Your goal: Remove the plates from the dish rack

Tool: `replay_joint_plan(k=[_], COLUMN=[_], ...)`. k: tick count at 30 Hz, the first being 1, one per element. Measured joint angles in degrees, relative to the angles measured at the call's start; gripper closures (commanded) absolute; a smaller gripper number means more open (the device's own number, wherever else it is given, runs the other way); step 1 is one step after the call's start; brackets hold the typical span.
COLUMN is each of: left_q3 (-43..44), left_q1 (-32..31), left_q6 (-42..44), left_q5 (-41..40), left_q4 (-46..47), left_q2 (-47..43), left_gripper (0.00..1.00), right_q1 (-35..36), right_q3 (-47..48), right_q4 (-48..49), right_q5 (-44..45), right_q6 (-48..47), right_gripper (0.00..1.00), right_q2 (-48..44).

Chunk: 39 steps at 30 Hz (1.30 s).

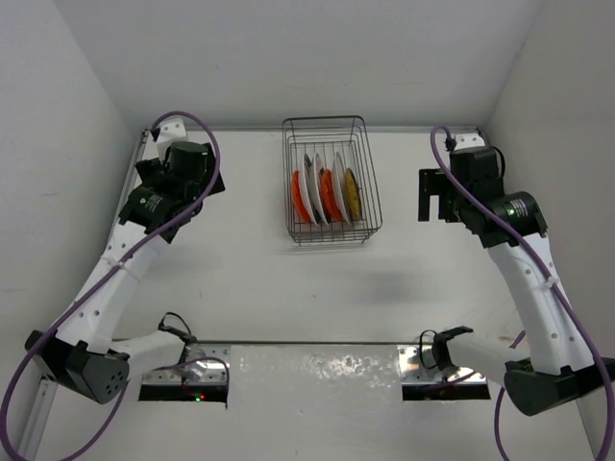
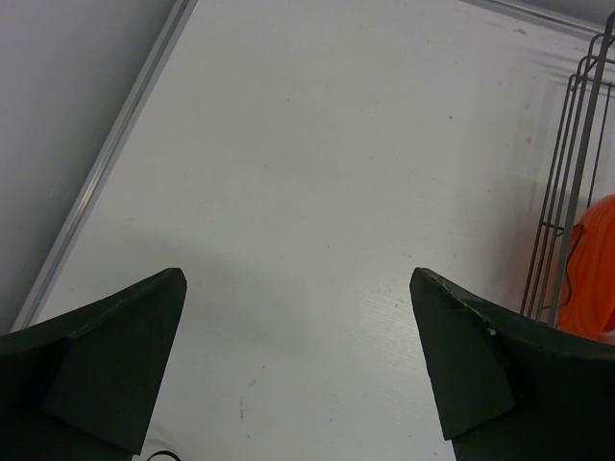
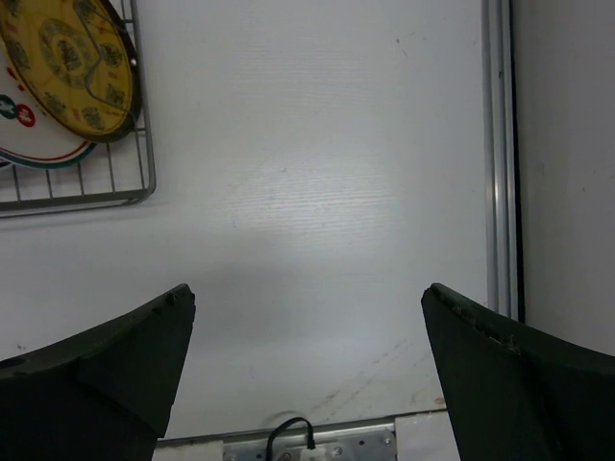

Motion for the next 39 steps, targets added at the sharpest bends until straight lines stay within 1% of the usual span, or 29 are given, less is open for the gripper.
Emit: replay_joint_plan(k=[3, 6, 9, 12, 13, 14, 17, 20, 22, 26, 32, 37, 39], left_q3=[0.17, 1.03, 2.01, 2.45, 2.45, 2.43, 1.38, -1.51, -3.26, -6.05, -7.91, -7.96, -7.98], left_q1=[0.0, 0.0, 0.0, 0.0, 0.0, 0.0, 0.0, 0.0, 0.0, 0.0, 0.0, 0.0, 0.0], left_q6=[0.0, -0.15, -0.17, -0.22, -0.22, -0.22, -0.33, -0.52, -0.79, -1.57, -1.92, -1.88, -1.86], left_q5=[0.0, 0.11, 0.72, 1.57, 1.88, 2.08, 2.43, 2.73, 3.26, 4.22, 5.03, 5.01, 5.01], left_q4=[-0.15, -0.55, -0.92, -1.2, -1.36, -1.42, -1.11, -1.25, -1.46, -1.55, -1.55, -1.53, -1.51], left_q2=[0.72, 1.68, 2.34, 2.49, 2.49, 2.49, 2.47, 2.49, 2.54, 2.54, 2.54, 2.54, 2.54], left_gripper=[0.0, 0.0, 0.0, 0.0, 0.0, 0.0, 0.0, 0.0, 0.0, 0.0, 0.0, 0.0, 0.0], right_q1=[0.0, 0.0, 0.02, 0.09, 0.09, 0.15, 0.83, 2.47, 3.96, 6.23, 8.33, 8.94, 8.98], right_q3=[-0.57, 0.04, 4.83, 9.94, 11.72, 12.74, 16.87, 21.14, 22.69, 23.54, 27.74, 27.69, 27.69], right_q4=[2.67, 5.03, 6.84, 10.4, 11.76, 12.7, 14.34, 15.41, 16.61, 17.84, 18.21, 18.05, 18.05], right_q5=[-2.47, -7.04, -11.69, -15.28, -16.81, -18.18, -22.64, -24.72, -25.73, -27.21, -25.99, -23.43, -23.06], right_q6=[-0.04, 0.11, 0.87, 1.62, 2.12, 2.32, 4.09, 5.18, 6.03, 7.98, 8.59, 8.61, 8.61], right_gripper=[0.01, 0.01, 0.02, 0.17, 0.27, 0.32, 0.33, 0.33, 0.34, 0.37, 0.48, 0.56, 0.63], right_q2=[-0.07, 2.86, 10.62, 20.46, 24.22, 26.75, 34.18, 39.71, 41.7, 42.8, 45.88, 48.35, 49.03])
